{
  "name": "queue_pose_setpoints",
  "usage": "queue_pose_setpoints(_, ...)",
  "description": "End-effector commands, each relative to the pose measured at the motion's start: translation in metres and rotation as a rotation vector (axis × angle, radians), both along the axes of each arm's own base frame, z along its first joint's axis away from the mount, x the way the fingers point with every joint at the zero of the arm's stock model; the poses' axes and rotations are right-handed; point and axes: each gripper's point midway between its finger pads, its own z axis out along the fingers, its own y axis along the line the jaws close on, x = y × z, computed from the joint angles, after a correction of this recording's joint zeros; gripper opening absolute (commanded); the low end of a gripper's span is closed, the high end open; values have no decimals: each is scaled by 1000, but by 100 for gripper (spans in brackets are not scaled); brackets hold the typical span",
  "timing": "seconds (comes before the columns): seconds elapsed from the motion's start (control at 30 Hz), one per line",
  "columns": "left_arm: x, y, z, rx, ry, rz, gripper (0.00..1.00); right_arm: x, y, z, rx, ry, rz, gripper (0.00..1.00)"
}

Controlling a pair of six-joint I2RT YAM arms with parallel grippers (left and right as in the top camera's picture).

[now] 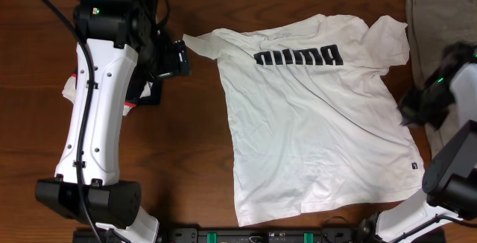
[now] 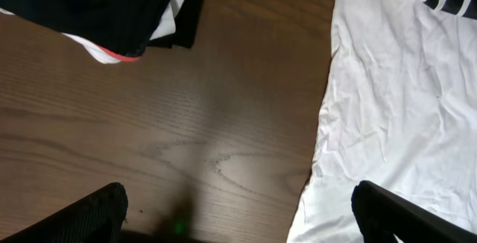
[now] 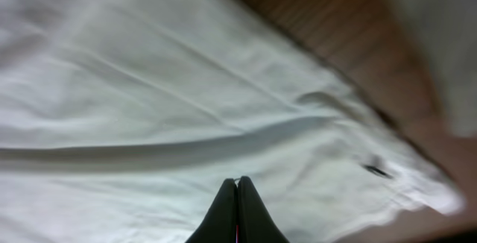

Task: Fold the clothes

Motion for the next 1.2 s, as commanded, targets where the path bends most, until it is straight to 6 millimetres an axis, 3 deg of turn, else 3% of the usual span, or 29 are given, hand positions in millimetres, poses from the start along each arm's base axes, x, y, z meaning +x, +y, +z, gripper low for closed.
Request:
queue_pose_setpoints(0.0,0,2,-4,11,17,0,98,-24,16,-35,27,52,34,1)
queue_pose_setpoints(0.13,0,2,-4,11,17,0,98,-35,12,-73,-26,26,22,1)
queue_pose_setpoints(0.3,0,2,-4,11,17,0,98,-45,-9,-89,-170,39,-15,1)
queue_pose_setpoints(0.6,0,2,-4,11,17,0,98,-4,-42,-88,-288,-136,-48,1)
queue_pose_setpoints(0.73,0,2,-4,11,17,0,98,16,-34,-86,-226,-219,3,1)
queue_pose_setpoints(0.8,0,2,-4,11,17,0,98,26,-26,-79,-171,-255,26,2)
queue_pose_setpoints(0.87,0,2,-4,11,17,0,98,34,-21,-65,-125,-274,63,13)
queue_pose_setpoints(0.93,0,2,-4,11,17,0,98,40,-18,-47,-101,-280,80,15)
queue_pose_setpoints(1.03,0,2,-4,11,17,0,98,53,-16,-9,-73,-318,81,17)
queue_pose_setpoints(1.17,0,2,-4,11,17,0,98,70,-20,52,-95,-411,85,28)
